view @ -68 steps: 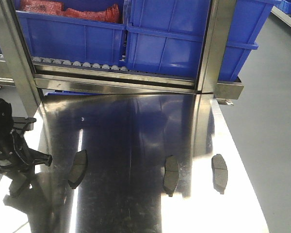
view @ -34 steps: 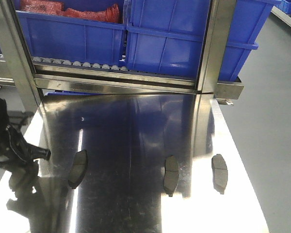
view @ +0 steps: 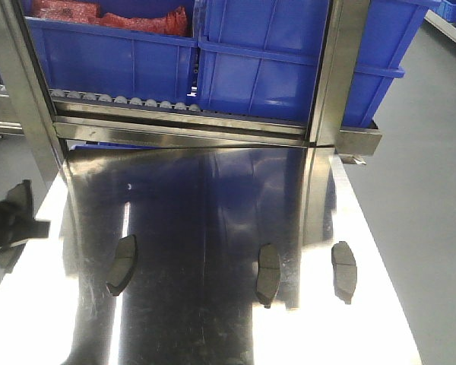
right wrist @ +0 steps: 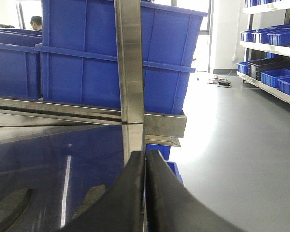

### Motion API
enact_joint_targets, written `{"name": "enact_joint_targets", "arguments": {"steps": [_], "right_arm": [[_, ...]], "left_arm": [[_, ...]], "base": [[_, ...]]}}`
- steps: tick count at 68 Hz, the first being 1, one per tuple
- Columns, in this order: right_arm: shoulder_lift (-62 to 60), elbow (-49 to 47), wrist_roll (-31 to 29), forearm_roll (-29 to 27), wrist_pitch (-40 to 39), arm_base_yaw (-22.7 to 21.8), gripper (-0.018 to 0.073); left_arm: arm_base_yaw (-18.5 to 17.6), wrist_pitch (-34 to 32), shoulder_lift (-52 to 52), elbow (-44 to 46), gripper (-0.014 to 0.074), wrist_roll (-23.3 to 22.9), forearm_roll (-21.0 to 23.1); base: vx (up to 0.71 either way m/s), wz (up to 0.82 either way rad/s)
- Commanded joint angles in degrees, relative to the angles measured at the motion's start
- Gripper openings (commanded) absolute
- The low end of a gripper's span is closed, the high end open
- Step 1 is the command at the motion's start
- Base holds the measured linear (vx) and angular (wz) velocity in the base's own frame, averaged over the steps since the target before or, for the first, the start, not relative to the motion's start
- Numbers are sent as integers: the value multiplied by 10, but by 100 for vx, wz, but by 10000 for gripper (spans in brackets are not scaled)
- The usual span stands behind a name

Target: Move and align brake pads A on conveyor

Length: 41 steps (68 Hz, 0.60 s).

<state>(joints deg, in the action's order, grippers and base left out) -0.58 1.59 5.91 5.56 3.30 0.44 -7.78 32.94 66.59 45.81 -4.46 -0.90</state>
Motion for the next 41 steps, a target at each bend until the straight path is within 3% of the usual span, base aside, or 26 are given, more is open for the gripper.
{"name": "enact_joint_targets", "arguments": {"steps": [1, 12, 27, 41], "right_arm": [[-7, 7, 0, 2, -41, -4, -11], [-7, 7, 0, 2, -41, -4, -11], [-7, 7, 0, 2, -41, -4, -11], [-7, 7, 0, 2, -41, -4, -11]], "left_arm": [[-2, -67, -104, -55, -7, 5, -5], [-2, -112, -273, -156, -7, 5, -4], [-2, -94, -487, -206, -7, 4, 12], [-2, -64, -534, -206, -7, 5, 9]], "base": [[0, 0], [0, 0], [0, 0], [0, 0]]}}
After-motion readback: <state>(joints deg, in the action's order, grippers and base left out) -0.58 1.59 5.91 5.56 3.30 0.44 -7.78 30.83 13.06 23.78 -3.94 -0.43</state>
